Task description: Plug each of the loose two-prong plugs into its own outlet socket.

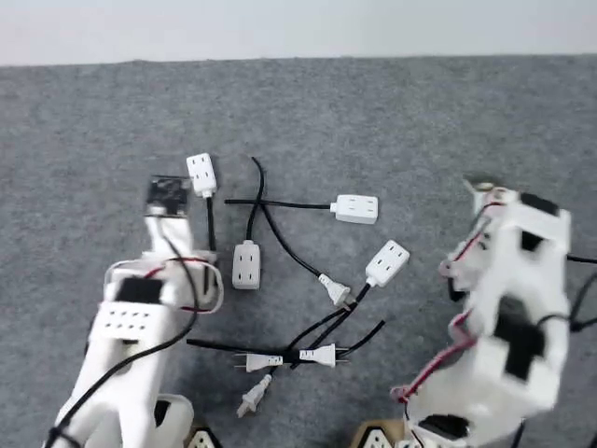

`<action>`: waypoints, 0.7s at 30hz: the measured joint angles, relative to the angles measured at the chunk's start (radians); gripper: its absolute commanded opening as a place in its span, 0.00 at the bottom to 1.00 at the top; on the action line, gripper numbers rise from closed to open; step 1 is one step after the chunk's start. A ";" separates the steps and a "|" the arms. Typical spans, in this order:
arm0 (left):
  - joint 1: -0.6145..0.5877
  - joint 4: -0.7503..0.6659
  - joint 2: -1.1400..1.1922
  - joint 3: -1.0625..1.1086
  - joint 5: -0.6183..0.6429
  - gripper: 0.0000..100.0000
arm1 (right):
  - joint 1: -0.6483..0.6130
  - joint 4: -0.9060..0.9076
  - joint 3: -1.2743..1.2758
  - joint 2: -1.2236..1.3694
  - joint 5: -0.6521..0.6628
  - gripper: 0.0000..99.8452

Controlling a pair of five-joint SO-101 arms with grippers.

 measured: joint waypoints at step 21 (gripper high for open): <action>-0.232 -0.046 -0.031 0.005 -0.015 0.14 | -0.749 -0.083 0.190 -0.298 -0.170 0.06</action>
